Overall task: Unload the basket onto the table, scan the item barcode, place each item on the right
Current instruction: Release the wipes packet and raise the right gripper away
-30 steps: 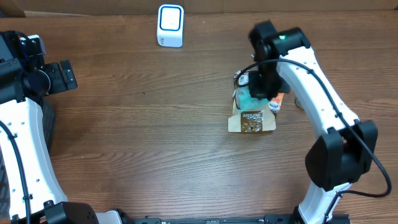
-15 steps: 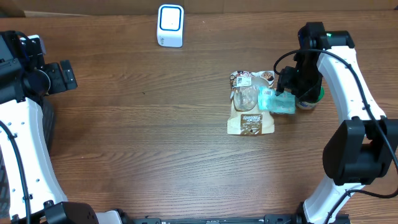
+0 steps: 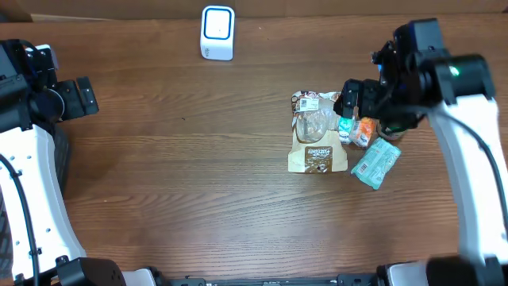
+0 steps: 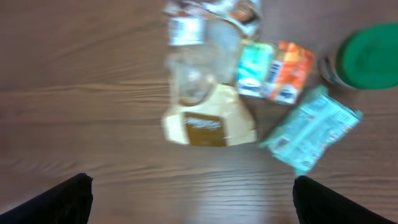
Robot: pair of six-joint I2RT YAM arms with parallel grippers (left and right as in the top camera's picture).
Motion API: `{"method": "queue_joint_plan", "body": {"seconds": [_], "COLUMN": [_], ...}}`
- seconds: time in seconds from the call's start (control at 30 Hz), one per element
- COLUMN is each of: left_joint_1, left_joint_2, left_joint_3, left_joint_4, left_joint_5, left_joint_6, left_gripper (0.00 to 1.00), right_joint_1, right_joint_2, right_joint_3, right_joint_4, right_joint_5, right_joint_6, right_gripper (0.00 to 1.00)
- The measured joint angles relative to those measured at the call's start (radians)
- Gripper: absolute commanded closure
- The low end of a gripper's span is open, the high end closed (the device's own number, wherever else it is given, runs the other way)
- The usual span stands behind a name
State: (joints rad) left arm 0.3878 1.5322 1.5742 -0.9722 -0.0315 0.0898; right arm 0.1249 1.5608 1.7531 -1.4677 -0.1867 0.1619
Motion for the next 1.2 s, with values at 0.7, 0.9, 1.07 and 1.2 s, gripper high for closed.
{"method": "queue_joint_plan", "body": {"seconds": [0.7, 0.9, 1.07, 1.2], "left_joint_1": [0.0, 0.0, 0.0, 0.0], "left_joint_2": [0.0, 0.0, 0.0, 0.0], "left_joint_3": [0.0, 0.0, 0.0, 0.0], "left_joint_4": [0.0, 0.0, 0.0, 0.0], "left_joint_5": [0.0, 0.0, 0.0, -0.002], "left_joint_6": [0.0, 0.0, 0.0, 0.0], "left_gripper": [0.0, 0.0, 0.0, 0.01], "right_joint_1": [0.013, 0.019, 0.026, 0.026], "right_joint_2": [-0.183, -0.208, -0.351, -0.534], "right_joint_3": [0.01, -0.021, -0.186, -0.384], "right_joint_4": [-0.008, 0.1, 0.374, 0.639], "right_joint_5": [-0.091, -0.045, 0.021, 0.066], "right_joint_6": [-0.002, -0.005, -0.005, -0.005], "right_gripper": [0.0, 0.0, 0.0, 0.0]}}
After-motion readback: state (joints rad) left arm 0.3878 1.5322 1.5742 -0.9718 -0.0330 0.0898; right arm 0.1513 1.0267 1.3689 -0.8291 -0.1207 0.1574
